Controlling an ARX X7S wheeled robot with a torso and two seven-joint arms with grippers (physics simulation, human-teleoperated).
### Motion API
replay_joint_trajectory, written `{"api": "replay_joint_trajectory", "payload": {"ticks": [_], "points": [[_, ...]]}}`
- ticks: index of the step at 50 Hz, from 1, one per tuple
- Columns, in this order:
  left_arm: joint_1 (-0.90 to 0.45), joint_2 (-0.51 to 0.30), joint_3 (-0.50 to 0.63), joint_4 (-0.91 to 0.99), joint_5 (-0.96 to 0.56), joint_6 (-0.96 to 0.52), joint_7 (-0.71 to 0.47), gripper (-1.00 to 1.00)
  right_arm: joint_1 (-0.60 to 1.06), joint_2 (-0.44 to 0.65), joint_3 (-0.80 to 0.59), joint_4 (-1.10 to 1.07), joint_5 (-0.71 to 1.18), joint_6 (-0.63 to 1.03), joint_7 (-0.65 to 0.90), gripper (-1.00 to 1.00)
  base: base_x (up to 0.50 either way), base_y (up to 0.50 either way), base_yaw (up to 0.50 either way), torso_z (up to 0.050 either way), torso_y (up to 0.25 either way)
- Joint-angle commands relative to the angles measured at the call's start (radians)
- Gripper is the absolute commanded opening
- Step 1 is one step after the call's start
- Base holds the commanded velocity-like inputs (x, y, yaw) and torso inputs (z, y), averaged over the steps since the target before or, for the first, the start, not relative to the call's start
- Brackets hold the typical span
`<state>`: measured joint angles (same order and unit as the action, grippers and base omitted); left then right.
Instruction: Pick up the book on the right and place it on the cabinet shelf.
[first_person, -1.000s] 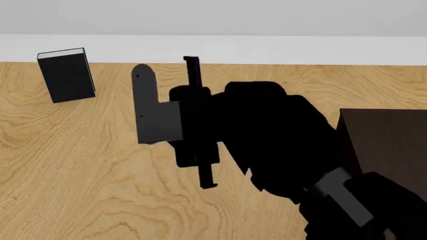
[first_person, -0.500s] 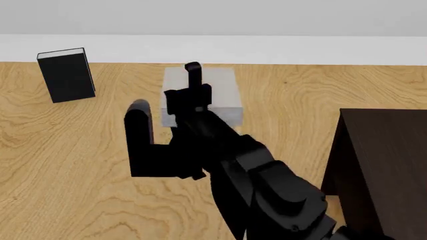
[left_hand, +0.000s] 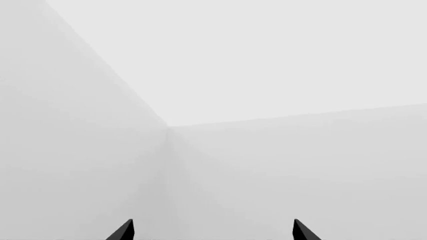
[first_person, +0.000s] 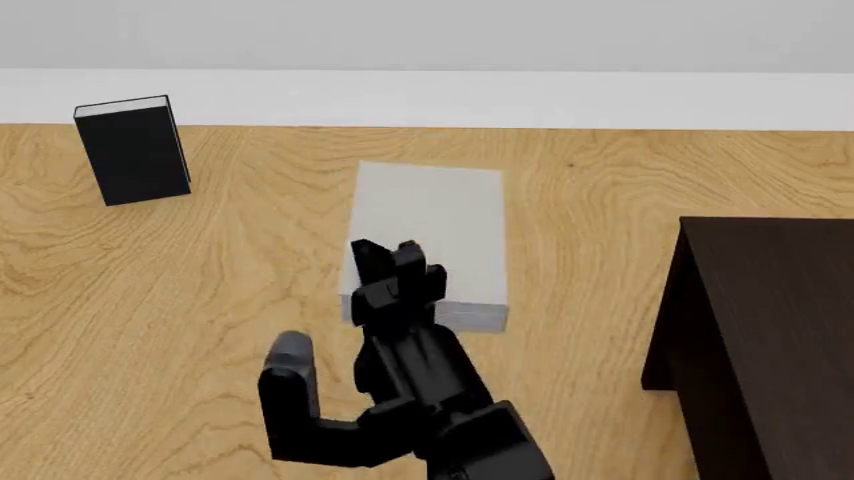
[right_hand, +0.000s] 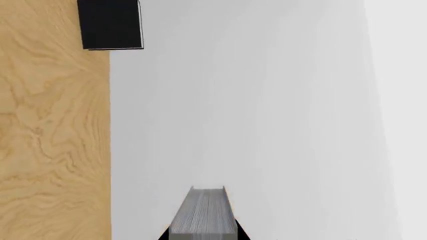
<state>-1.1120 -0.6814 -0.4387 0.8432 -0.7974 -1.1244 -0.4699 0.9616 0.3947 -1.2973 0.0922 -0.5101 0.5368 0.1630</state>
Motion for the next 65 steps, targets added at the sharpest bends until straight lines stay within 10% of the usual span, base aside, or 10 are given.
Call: {"api": "replay_joint_trajectory", "payload": {"ticks": [1, 65], "points": [[0.009, 0.012, 0.02, -0.006, 0.009, 0.022, -0.003, 1.0, -0.092, 0.023, -0.023, -0.069, -0.167, 0.08, 0.086, -1.0, 0.0, 0.0, 0.0, 0.0, 0.0], [0.021, 0.025, 0.077, -0.028, 0.017, 0.068, -0.021, 1.0, -0.338, 0.189, 0.003, -0.116, -0.172, 0.158, 0.247, -1.0, 0.0, 0.0, 0.0, 0.0, 0.001]]}}
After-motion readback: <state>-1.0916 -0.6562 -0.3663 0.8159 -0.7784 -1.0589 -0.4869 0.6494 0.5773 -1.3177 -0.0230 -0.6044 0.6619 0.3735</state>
